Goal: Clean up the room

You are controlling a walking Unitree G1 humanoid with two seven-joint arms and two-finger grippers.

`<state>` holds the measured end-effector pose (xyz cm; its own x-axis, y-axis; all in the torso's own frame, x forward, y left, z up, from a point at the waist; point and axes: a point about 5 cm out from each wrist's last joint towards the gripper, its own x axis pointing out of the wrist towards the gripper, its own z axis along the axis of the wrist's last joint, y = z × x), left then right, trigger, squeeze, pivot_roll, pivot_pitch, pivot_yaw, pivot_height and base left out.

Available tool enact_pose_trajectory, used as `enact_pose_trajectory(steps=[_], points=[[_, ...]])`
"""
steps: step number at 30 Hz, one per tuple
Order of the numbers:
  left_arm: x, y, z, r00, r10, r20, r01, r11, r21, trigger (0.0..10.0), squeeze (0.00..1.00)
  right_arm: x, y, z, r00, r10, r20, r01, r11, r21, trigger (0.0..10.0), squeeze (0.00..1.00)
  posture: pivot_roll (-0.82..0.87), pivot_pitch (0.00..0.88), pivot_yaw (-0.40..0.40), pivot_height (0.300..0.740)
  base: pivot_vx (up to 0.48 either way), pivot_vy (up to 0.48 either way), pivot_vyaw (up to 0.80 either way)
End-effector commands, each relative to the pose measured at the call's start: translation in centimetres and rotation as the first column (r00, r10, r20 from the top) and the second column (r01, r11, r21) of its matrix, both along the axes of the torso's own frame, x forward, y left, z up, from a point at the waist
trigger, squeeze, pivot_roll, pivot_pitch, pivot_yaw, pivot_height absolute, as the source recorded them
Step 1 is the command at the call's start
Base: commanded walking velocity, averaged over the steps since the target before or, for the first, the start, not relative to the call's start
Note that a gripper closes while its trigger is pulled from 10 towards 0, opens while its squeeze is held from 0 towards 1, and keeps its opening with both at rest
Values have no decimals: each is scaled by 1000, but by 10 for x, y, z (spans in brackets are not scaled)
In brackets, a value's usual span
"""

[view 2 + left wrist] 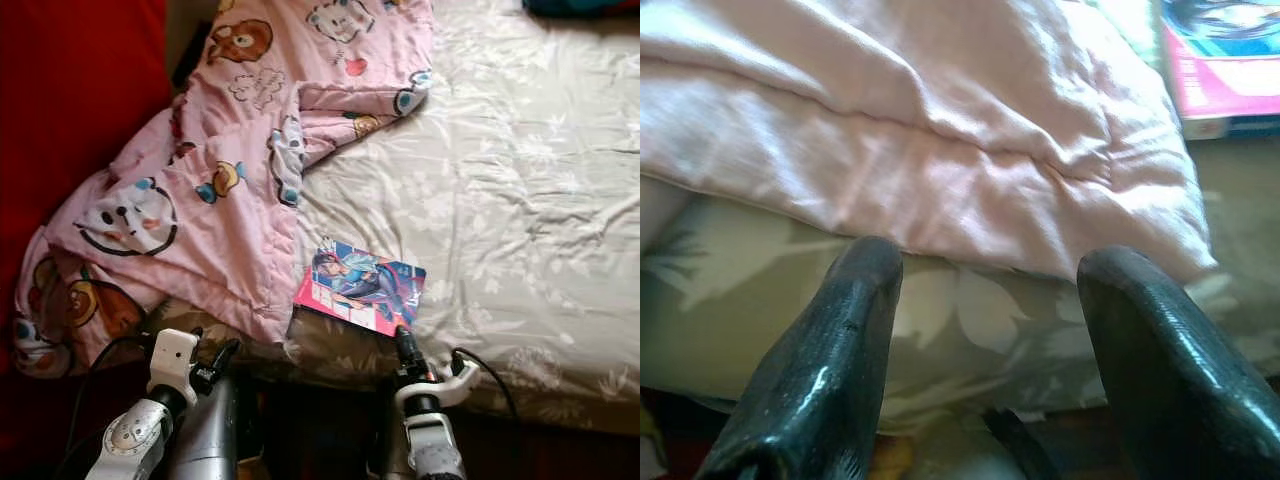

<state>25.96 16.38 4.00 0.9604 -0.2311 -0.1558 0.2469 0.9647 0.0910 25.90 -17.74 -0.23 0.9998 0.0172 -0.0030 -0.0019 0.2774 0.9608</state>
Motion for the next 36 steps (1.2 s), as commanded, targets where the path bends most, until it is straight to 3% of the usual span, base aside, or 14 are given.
enact_pose_trajectory(steps=[1, 5, 9, 13, 17, 18, 19, 20, 24, 28, 31, 32, 36], points=[[-5, 4, -10, 999, 13, -36, -12, 1000, 21, 10000, 0, -7, -7, 1, 999, -44, 13, 44, 999, 10, 0, 0, 34, 142, 27, 587, 0, 0, 0], [0, 3, -11, 999, 16, -35, -15, 1000, 22, 10000, 0, -6, -10, 9, 998, -50, 43, 50, 999, -7, 0, 0, 25, 118, 25, 587, 0, 0, 0], [4, 4, -12, 999, 25, -36, -24, 999, 21, 10000, 0, -1, -8, 22, 997, -18, 81, 26, 995, -100, 0, 0, 16, 85, 20, 587, 0, 0, 0], [8, 7, -17, 997, 62, -55, -62, 998, -8, 10000, 0, 9, -5, 41, 994, 36, 108, -7, 967, -257, 0, 0, 0, 52, 13, 587, 0, 0, 0], [8, 15, -26, 985, 135, -107, -143, 988, -64, 10000, 0, 15, -5, 54, 994, 68, 90, -25, 909, -415, 0, 0, -13, 30, 8, 587, 0, 0, 0], [7, 18, -30, 979, 159, -129, -170, 982, -77, 10000, 0, 16, -6, 56, 996, 66, 66, -26, 876, -481, 5490, 0, -18, 24, 4, 587, 0, 0, 0], [7, 19, -32, 976, 167, -138, -179, 981, -80, 10000, 0, 16, -6, 56, 996, 63, 56, -26, 864, -503, 5490, 0, -18, 24, 4, 587, 0, 0, 0], [5, 22, -36, 969, 187, -165, -204, 974, -98, 10000, 0, 17, -7, 55, 998, 56, 32, -28, 829, -559, 10000, 0, -27, 16, -3, 587, 0, 0, 0], [-4, 27, -54, 936, 228, -270, -267, 957, -117, 10000, 0, 17, -7, 44, 998, 47, -49, -67, 717, -694, 10000, 0, -22, 0, -18, 587, 0, 0, 0], [-10, 28, -62, 920, 244, -308, -285, 953, -97, 10000, 0, 16, -9, 38, 994, -3, -107, -77, 679, -730, 10000, 0, -25, 0, -24, 587, 0, 0, 0], [-16, 29, -69, 904, 257, -340, -304, 948, -91, 10000, 0, 17, -9, 41, 995, -43, -85, -36, 660, -751, 10000, 0, -26, 0, -32, 602, 0, 0, 0], [-20, 30, -73, 893, 268, -360, -318, 944, -84, 10000, 0, 17, -6, 42, 996, -33, -82, -43, 632, -774, 10000, 0, -30, 0, -37, 612, 0, 0, 0], [-29, 31, -82, 864, 300, -405, -352, 934, -58, 10000, 0, 18, -1, 41, 997, -7, -82, -62, 587, -807, 10000, 0, -29, 0, -51, 642, 0, 0, 0]])
